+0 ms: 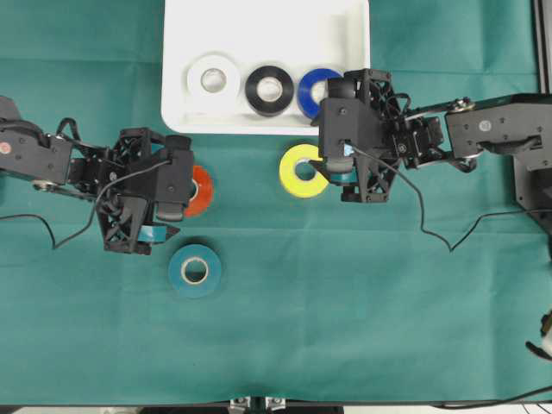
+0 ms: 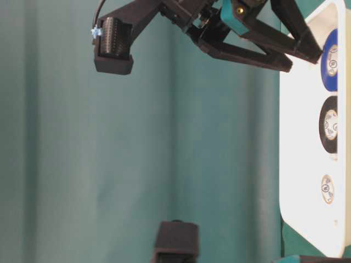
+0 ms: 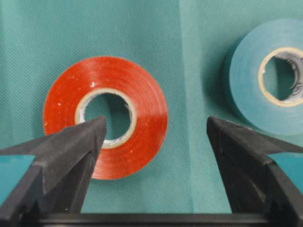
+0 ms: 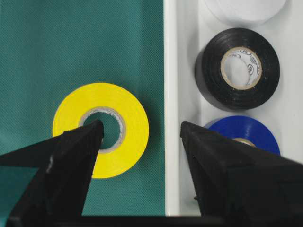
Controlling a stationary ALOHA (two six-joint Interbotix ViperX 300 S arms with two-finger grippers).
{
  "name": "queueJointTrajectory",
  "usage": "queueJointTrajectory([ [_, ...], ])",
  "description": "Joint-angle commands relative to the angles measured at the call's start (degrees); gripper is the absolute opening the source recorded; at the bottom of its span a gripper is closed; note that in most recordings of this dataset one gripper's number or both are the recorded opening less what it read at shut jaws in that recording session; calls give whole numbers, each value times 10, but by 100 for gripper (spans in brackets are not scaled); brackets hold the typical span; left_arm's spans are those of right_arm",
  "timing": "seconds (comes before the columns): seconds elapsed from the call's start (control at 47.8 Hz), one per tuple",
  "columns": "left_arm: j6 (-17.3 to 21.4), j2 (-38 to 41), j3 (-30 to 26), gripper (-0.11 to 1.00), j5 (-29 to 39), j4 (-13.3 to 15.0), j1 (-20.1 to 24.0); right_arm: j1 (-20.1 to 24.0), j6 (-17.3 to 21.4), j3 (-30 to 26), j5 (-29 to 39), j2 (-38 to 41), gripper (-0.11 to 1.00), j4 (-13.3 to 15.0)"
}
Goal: Put the tape alternately from left to right into the white case.
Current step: 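Release the blue roll and move the right gripper over the yellow roll, then lower the left gripper onto the red roll and grasp it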
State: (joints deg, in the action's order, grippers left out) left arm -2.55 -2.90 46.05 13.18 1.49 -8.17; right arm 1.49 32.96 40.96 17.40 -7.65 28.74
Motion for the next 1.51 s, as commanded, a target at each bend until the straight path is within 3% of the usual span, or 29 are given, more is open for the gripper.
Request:
queueJointTrajectory([
  [0.0, 0, 5, -9, 81, -10, 1, -3, 3, 1, -5, -7, -7, 73, -1],
  [0.815, 3, 67, -18, 81, -30, 0, 3, 3, 2, -5, -11, -6, 73, -1],
  [0.941, 4, 66, -20, 77, -30, 0, 4, 3, 1, -5, -12, -7, 73, -1],
  [1.045, 4, 63, -21, 65, -30, 0, 4, 3, 1, -5, -16, -6, 72, -1],
  [1.191, 5, 60, -21, 24, -30, 0, 7, 3, 1, -5, -19, -6, 72, -1],
  [1.296, 5, 59, -21, 4, -30, 0, 9, 3, 1, -5, -23, -4, 72, -1],
  [1.359, 6, 59, -21, -3, -30, -1, 9, 3, 1, -5, -24, -4, 72, -1],
  [1.484, 7, 56, -19, -3, -30, -1, 11, 3, 1, -5, -24, -3, 72, -1],
])
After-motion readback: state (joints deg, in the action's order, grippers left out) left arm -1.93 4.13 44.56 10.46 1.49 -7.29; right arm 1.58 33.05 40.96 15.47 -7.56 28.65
